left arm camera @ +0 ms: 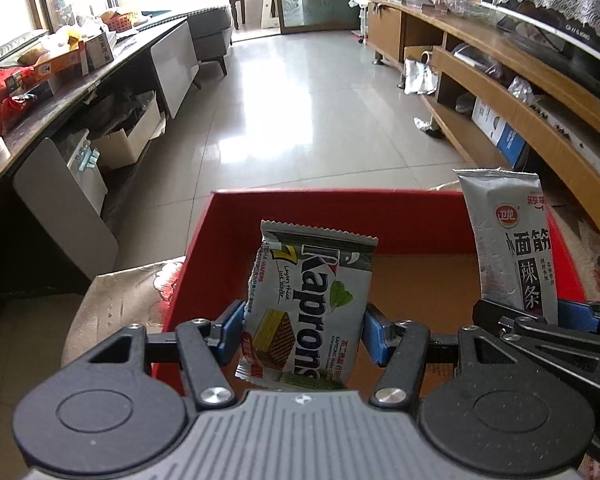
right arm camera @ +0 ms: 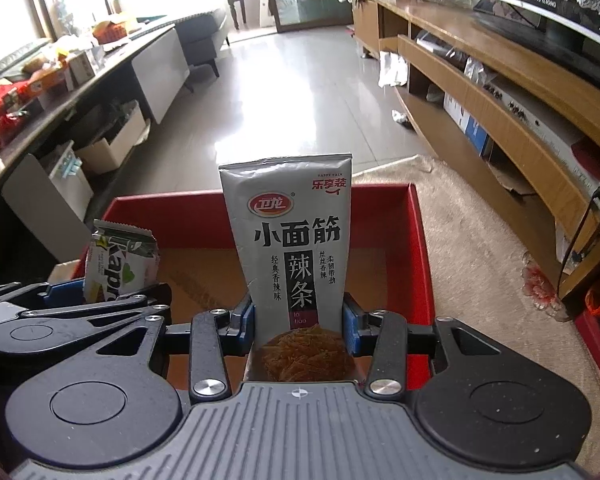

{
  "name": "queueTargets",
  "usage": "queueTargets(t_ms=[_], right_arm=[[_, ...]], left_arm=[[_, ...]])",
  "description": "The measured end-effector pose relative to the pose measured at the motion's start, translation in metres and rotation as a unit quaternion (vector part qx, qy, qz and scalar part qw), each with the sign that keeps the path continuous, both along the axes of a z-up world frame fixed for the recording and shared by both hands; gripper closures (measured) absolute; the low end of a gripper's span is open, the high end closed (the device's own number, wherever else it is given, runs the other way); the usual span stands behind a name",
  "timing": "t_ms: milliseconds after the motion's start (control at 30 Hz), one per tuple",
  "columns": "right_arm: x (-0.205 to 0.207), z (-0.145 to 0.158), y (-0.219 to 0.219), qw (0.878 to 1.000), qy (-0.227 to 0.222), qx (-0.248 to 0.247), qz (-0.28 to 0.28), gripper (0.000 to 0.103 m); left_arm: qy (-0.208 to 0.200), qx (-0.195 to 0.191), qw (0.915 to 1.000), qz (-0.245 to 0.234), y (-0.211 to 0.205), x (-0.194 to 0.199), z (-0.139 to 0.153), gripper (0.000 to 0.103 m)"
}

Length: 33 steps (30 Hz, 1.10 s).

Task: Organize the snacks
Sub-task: 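Lift both held packs and carry them over the red box, then lower both packs into the red box and open both grippers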

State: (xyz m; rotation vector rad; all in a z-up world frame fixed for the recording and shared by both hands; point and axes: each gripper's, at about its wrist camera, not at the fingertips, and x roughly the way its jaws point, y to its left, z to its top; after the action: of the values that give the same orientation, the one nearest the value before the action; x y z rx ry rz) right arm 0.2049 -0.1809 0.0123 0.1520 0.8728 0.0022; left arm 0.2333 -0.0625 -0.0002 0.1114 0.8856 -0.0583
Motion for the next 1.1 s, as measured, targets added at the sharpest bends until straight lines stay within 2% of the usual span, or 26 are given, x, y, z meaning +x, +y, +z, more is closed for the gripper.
queueTargets(t_ms=[533,967,1100], right_arm=[[0.017,-0.034,0.007,0.999,0.049,-0.011,0.010,0.052],[0.020,-0.040,0.009,0.998,0.057,-0.024,0.007,0.049],[0.021,-0.040,0.011,0.998,0.058,-0.028,0.007,0.049]], left_arm=[[0.044,0.026,0.9986,0.009,-0.001,0.015,-0.039,0.045],[0.050,0.036,0.9980,0.014,-0.001,0.014,-0.043,0.044],[0.053,0.040,0.9977,0.015,-0.002,0.014,-0.044,0.041]])
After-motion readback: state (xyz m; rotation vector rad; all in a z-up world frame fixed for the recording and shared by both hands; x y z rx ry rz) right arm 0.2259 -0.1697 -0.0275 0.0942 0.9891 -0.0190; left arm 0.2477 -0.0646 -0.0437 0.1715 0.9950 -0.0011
